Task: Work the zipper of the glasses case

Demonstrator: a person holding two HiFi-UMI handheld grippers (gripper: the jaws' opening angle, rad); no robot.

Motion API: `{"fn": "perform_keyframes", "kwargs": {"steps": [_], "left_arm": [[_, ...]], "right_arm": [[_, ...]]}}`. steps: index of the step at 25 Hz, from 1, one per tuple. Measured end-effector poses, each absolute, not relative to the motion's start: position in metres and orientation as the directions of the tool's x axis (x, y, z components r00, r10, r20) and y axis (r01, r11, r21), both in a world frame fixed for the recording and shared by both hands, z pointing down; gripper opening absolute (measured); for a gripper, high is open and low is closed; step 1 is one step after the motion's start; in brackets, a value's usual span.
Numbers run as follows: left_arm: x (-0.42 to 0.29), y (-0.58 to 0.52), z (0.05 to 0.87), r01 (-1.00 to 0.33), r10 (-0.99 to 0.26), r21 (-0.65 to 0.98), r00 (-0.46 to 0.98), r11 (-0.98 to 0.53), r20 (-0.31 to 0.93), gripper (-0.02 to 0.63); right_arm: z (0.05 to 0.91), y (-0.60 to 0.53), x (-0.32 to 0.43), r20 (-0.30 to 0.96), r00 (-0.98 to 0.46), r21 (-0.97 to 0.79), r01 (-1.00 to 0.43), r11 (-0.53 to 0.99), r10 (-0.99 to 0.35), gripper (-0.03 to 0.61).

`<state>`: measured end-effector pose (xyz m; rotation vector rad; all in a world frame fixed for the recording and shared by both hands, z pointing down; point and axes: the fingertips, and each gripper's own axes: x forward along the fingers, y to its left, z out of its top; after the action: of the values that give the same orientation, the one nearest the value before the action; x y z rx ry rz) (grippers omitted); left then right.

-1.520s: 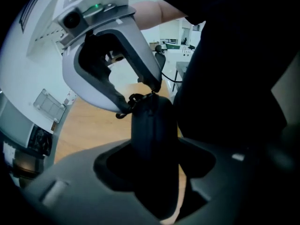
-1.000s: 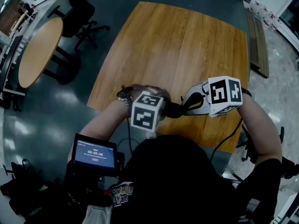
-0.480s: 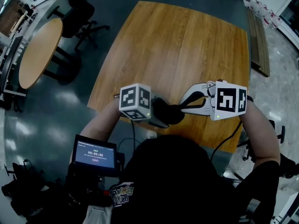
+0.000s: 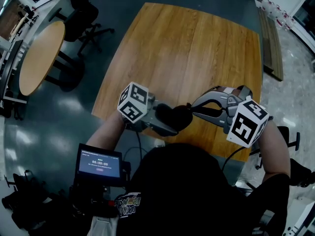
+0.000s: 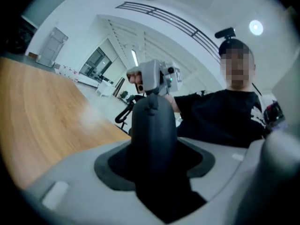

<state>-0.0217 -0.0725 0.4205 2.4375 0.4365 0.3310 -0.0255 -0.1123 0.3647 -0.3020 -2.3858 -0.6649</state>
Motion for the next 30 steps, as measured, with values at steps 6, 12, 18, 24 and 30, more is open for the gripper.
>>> {"fn": "perform_keyframes", "kwargs": {"steps": [6,12,18,24,30], "left_arm": [[-0.024,-0.091,0.395,0.245,0.276,0.657,0.959,-0.713,-0.058,0.259],[-0.026,-0.114,0.380,0.281,0.141,0.683,0.957,-0.675,-0.254,0.259],[-0.034,-0.144,0.354,0.305,-0.052,0.692,0.895,-0.655,-0.444,0.259],[-0.047,-0.177,0.341,0.292,-0.272,0.737,0.796,-0.610,-0.541,0.259],[-0.048,-0.202,0.347,0.223,-0.492,0.819,0.706,-0.528,-0.509,0.259]], "right_arm": [[0.357,-0.124,-0.022,0.538,-0.841,0.439,0.218,0.872,-0.061,0.006],[0.358,-0.131,-0.017,0.450,-0.880,0.451,0.077,0.889,-0.152,0.006],[0.357,-0.129,-0.019,0.374,-0.902,0.443,-0.029,0.896,-0.214,0.006],[0.360,-0.131,-0.016,0.310,-0.902,0.440,-0.143,0.887,-0.299,0.006],[0.364,-0.144,-0.004,0.234,-0.877,0.394,-0.310,0.865,-0.420,0.006]]}}
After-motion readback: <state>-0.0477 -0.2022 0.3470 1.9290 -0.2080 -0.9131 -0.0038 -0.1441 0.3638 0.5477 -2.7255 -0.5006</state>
